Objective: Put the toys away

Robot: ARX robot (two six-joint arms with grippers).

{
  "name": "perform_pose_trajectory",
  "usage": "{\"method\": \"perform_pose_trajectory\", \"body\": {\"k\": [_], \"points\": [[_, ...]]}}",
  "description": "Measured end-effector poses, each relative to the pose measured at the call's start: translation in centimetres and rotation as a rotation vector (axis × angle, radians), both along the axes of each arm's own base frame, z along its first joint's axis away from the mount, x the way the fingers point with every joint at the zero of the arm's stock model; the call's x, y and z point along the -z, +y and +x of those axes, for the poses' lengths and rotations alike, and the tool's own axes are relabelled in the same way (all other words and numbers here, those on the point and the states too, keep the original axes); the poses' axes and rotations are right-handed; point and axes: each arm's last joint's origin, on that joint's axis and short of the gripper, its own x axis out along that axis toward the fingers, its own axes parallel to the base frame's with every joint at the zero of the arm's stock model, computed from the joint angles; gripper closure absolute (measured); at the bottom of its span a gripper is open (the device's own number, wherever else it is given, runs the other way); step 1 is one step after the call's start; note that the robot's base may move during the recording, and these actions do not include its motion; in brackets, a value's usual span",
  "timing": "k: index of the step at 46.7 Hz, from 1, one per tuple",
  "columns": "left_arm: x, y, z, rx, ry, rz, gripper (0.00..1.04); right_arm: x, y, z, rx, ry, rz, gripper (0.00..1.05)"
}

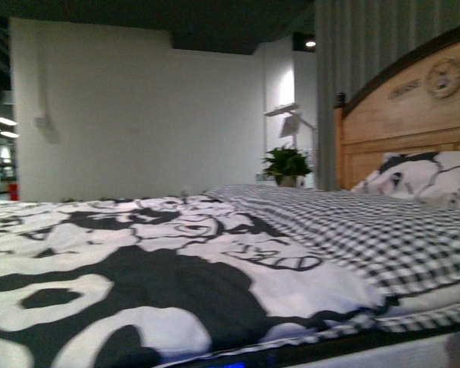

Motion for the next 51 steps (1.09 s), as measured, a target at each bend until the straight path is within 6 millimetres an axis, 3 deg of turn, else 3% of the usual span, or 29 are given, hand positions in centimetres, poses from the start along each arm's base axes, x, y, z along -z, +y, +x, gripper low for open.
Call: {"method": "perform_pose_trajectory", "body": {"k": [51], "points": [[0.0,-0.01,0.0,0.002,0.0,0.0,0.06,-0.03,0.01,-0.03,0.003,-0.004,0.0,0.85]]}}
